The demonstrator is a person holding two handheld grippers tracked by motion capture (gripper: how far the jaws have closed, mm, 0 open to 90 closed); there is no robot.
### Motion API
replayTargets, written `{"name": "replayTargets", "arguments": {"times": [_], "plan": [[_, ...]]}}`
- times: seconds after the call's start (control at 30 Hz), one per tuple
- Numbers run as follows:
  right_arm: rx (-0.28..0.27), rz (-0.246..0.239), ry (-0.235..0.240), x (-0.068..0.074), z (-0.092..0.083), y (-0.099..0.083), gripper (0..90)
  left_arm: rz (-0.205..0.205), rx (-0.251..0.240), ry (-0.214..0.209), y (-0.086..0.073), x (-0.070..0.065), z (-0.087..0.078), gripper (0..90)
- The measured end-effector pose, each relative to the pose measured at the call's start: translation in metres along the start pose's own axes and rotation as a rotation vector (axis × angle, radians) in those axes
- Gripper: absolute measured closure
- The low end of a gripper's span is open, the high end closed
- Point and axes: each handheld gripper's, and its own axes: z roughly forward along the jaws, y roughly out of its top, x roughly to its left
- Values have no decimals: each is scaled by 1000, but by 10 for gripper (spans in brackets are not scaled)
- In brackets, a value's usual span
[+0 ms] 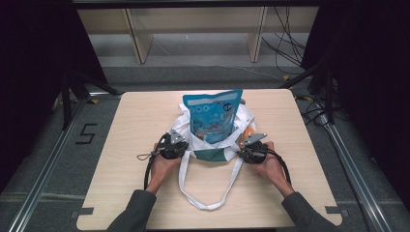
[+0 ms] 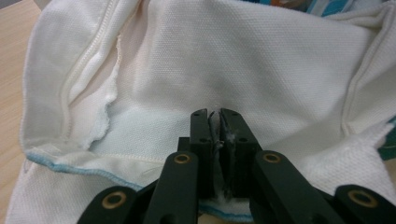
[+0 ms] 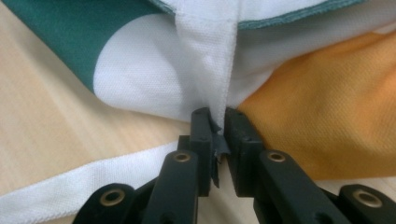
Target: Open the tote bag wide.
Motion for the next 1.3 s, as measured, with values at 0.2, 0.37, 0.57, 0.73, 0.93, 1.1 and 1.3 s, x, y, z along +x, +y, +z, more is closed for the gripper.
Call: {"name": "replayTargets", "arguments": {"times": [0.2,0.37,0.57,0.73,0.93,1.1,1.3], "plan": [[-36,95,26,-3,-17,6,609,-28,4,-7,8,1,-16,746],[-139,190,34,-5,-38,6,497,-68,-52,-42,13,8,-33,690],[-251,205,36,-10,-69,3,469,-126,-109,-89,11,3,-58,573],[-252,229,56,-7,-72,0,452,-172,-127,-114,4,-5,-74,478],[-223,212,62,-3,-72,-3,442,-163,-122,-124,0,-10,-82,414],[-234,187,50,0,-75,-6,432,-162,-123,-123,-10,-15,-90,378],[-214,171,48,8,-75,-10,413,-175,-129,-131,-23,-21,-96,337]]}}
